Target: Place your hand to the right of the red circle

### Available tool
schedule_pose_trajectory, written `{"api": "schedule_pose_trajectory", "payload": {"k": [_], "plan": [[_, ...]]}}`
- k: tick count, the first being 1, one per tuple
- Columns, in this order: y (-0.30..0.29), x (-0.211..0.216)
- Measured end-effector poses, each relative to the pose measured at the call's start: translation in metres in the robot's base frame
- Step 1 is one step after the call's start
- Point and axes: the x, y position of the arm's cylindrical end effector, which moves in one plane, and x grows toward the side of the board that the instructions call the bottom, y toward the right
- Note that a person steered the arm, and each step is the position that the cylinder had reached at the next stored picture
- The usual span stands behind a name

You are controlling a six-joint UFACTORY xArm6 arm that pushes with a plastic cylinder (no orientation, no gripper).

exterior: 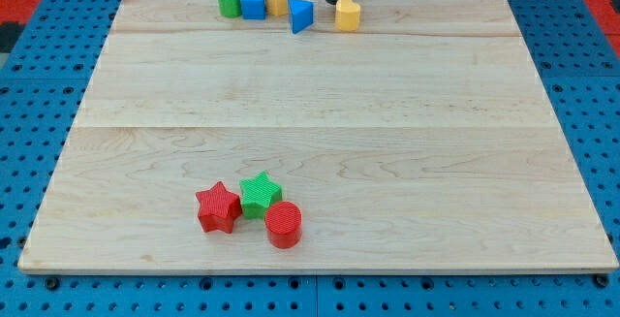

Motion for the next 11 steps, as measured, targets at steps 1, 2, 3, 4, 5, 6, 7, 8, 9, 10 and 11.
{"api": "schedule_pose_trajectory", "payload": {"k": [1, 2, 3, 4, 5, 6, 7, 8, 9, 10, 11], "plan": [[0.053, -0.001], [0.108, 0.001], [0.114, 0.053], [0.079, 0.125], [-0.011, 0.160], [-0.117, 0.187], [-0.202, 0.196], [-0.189, 0.201], [-0.083, 0.224], [0.013, 0.289], [0.068, 0.358]]}}
